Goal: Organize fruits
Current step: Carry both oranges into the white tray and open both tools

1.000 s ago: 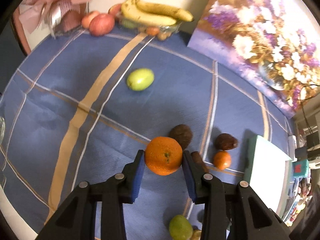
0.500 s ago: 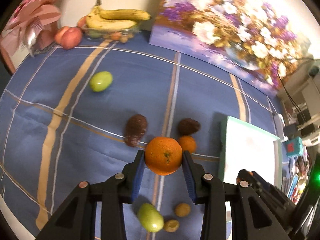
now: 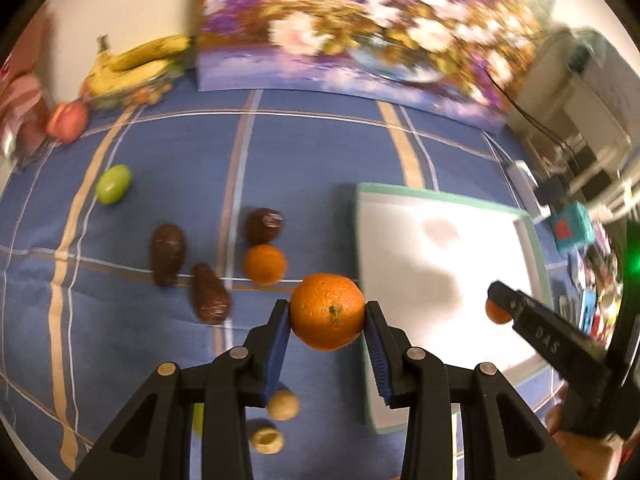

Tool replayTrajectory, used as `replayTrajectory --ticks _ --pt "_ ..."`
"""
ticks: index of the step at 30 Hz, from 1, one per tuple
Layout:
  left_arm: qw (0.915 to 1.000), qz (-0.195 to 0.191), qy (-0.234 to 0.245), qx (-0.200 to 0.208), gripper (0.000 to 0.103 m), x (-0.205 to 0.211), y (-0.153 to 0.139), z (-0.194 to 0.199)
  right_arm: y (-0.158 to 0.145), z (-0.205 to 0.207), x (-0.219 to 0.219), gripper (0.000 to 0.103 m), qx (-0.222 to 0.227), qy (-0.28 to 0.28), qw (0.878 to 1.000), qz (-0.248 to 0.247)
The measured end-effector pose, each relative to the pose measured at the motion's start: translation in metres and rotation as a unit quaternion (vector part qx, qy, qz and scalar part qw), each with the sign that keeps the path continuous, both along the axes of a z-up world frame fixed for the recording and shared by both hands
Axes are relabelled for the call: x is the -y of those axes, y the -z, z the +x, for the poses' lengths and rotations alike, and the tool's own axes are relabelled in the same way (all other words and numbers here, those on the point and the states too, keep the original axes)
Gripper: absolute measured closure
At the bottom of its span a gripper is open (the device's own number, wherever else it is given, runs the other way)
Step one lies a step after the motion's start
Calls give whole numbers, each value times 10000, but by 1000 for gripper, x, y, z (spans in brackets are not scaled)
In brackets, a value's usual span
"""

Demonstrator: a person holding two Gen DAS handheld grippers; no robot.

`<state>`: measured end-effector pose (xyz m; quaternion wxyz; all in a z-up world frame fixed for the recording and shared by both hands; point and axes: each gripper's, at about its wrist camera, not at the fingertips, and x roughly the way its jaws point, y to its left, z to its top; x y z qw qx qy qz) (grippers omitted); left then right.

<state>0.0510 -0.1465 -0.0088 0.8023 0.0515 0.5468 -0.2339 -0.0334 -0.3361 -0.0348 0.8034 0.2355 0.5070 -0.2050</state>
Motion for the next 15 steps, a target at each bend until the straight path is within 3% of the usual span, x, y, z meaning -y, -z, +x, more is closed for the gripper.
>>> replayTrajectory --ticks 8,15 --pt "9979 243 600 36 63 43 11 -28 0 -14 24 67 -41 223 9995 -205" --pt "9942 502 953 -64 63 68 36 -39 16 -19 35 67 -214 298 9993 -82"
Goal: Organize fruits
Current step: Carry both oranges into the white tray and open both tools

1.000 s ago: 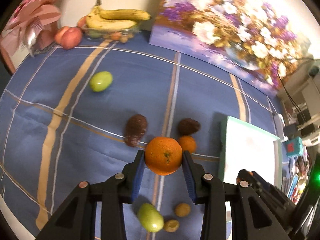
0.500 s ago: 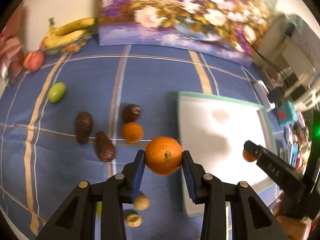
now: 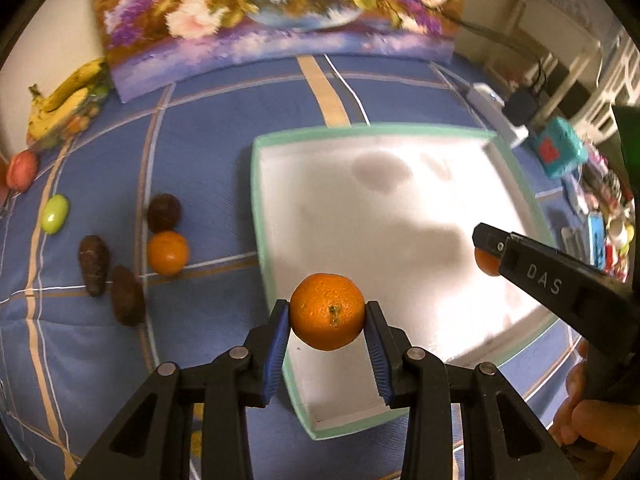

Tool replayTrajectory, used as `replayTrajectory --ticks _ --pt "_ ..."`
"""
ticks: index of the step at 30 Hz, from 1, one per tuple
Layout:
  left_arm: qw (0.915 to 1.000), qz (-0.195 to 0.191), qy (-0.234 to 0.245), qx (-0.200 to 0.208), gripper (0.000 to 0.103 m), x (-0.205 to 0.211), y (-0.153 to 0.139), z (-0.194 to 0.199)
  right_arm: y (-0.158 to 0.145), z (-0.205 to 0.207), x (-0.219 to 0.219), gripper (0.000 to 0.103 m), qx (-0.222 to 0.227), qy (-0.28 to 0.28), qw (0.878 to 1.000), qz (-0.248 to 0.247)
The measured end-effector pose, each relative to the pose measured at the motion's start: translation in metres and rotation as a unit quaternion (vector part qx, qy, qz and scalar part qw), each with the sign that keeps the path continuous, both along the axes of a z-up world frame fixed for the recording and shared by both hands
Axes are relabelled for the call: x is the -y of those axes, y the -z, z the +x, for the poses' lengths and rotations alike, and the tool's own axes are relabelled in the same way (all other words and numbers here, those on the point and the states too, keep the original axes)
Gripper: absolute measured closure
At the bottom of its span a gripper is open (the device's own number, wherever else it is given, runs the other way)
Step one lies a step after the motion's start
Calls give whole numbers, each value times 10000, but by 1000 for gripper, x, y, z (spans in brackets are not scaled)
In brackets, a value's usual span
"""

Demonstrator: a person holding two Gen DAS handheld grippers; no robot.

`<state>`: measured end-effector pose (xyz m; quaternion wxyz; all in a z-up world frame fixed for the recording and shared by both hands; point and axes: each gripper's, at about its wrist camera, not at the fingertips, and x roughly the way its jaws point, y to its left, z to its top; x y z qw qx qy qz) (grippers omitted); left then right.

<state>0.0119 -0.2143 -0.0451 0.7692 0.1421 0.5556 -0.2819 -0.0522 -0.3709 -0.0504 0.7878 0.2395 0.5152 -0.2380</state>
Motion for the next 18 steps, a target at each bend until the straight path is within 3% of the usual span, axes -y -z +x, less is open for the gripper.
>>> replayTrajectory --ticks 8,18 --pt "9992 303 112 -247 63 11 31 -3 27 -1 5 67 -348 24 9992 178" --pt "9992 293 153 -232 63 11 31 0 27 -2 4 67 -345 22 9993 151"
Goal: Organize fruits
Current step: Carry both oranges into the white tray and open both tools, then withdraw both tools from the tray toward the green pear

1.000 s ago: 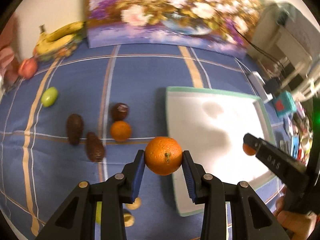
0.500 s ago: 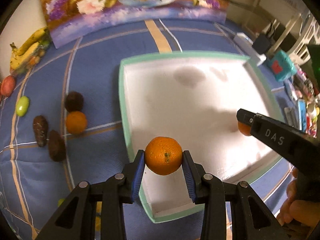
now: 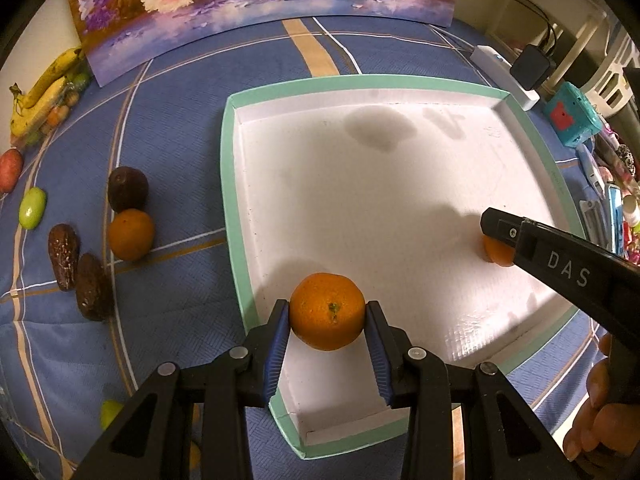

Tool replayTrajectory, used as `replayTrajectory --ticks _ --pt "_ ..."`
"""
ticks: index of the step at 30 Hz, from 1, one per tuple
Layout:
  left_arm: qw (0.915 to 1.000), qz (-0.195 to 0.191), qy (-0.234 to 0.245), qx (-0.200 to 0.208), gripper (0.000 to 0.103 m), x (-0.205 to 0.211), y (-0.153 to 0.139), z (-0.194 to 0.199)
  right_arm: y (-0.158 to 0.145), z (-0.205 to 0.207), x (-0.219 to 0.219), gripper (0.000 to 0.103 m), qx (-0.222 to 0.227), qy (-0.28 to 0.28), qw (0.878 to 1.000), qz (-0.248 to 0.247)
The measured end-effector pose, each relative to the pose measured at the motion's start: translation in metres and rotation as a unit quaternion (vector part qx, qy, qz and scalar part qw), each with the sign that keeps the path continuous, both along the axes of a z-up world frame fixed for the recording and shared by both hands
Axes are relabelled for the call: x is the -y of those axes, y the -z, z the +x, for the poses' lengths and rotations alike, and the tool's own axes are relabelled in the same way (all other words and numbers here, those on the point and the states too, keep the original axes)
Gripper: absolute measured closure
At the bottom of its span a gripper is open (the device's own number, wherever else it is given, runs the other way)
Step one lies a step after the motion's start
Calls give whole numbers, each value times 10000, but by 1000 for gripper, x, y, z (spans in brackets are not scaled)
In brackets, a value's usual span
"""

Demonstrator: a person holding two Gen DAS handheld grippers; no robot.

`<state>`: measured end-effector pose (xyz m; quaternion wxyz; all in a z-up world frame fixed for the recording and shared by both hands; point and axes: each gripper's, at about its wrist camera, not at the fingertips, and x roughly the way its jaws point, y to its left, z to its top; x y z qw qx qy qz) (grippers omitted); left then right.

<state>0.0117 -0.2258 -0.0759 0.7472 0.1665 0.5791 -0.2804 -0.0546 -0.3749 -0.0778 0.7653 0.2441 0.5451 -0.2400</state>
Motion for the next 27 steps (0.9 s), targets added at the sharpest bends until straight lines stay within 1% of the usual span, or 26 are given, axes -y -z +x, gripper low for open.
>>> replayTrajectory --ticks 4,6,7,8,11,15,16,17,18,20,21,22,23,24,25,27 --pt "10000 -29 -8 -23 61 -1 -2 1 -1 0 1 67 -27 9 10000 -24" --pt "9999 -119 -13 -9 54 -3 -9 2 -3 1 2 67 -37 22 10000 -70" --pt "9998 -174 -14 6 48 -4 -13 2 -6 0 2 66 -12 19 9999 -100" --pt "9997 -229 -9 40 46 -5 -18 2 -9 0 2 65 7 17 9999 -133" --pt "9995 -269 -15 158 46 -8 -29 1 -23 -2 0 65 131 -20 9995 -273" --pt "9987 -375 -259 223 46 -20 -43 9 -41 -5 -6 65 325 -110 9985 -429" --pt "9984 -385 -348 229 43 -25 -45 11 -44 -6 -8 65 356 -128 9982 -460" --pt "9980 -361 -450 252 36 -30 -46 15 -47 -6 -8 65 384 -143 9980 -488" --pt "9972 -305 -605 311 33 -37 -47 19 -50 -6 -9 65 402 -151 9978 -508" --pt "9954 -260 -820 421 20 -49 -47 25 -52 -6 -12 65 423 -177 9975 -530" --pt "9944 -231 -915 469 17 -54 -47 27 -53 -7 -14 64 440 -207 9975 -519" --pt "9930 -174 -1045 525 11 -62 -47 32 -53 -7 -16 52 455 -233 9975 -497" --pt "9920 -137 -1125 554 6 -69 -46 35 -52 -6 -18 44 468 -269 9974 -470" --pt "9906 -101 -1230 590 4 -76 -46 39 -51 -6 -20 34 471 -296 9974 -456" --pt "9893 -76 -1320 612 1 -82 -45 42 -49 -5 -21 32 467 -322 9974 -451" --pt "9864 -65 -1513 631 1 -96 -45 49 -47 -2 -27 32 438 -410 9971 -459"
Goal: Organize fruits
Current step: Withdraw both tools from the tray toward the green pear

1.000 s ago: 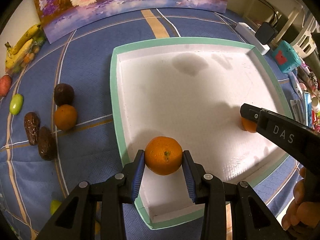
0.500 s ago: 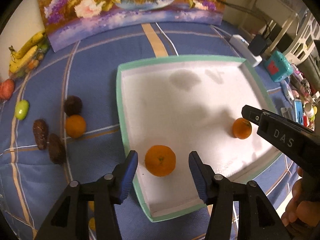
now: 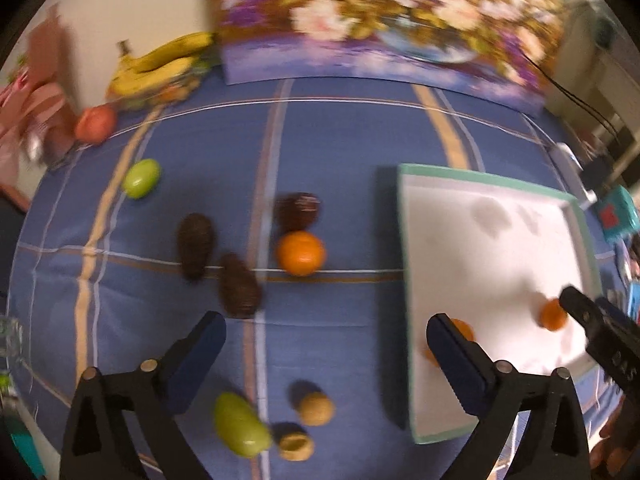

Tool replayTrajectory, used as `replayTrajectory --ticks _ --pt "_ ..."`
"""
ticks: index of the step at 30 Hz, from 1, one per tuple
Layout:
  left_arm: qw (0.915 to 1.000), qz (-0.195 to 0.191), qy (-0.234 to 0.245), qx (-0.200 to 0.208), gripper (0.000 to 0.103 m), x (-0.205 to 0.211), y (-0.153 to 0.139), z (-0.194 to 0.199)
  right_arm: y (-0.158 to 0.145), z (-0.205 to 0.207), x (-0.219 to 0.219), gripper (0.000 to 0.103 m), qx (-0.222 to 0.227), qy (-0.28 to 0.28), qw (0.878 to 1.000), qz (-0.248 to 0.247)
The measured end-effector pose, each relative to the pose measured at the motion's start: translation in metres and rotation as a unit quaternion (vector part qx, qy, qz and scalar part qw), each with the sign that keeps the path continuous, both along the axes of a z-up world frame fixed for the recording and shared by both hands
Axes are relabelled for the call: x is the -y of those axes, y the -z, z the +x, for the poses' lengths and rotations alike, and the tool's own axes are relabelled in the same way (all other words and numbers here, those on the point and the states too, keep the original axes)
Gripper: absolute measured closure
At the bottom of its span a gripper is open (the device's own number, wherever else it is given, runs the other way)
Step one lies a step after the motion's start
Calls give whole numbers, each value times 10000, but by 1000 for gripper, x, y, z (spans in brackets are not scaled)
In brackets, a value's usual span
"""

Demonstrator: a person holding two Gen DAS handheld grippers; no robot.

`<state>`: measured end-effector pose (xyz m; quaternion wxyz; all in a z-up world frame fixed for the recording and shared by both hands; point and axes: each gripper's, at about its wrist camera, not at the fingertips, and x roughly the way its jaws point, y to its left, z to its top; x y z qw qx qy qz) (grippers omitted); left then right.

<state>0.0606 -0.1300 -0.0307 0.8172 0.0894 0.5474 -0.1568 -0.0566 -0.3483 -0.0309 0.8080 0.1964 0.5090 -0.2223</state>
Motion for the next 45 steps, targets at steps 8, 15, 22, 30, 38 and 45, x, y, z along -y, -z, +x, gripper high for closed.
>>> replayTrajectory --ticks 8,15,22,30,38,45 --pt "9975 -202 -666 147 0 -59 -9 18 0 4 -27 11 151 -354 9992 -103" --pt "9948 -164 -920 403 0 -92 -16 29 -5 13 -56 9 387 -686 9966 -256" --pt "9916 -217 -1231 335 0 -122 -17 37 -8 25 -85 9 681 -907 9933 -219" --pt "9866 -416 -1493 517 0 -154 -28 42 -11 41 -120 9 805 -1303 9880 225" --pt "9824 -938 -1531 506 0 -176 -32 34 -22 48 -159 9 946 -1839 9780 259" --pt "9826 -1087 -1505 105 0 -180 -13 20 -19 42 -170 10 823 -1880 9783 284"
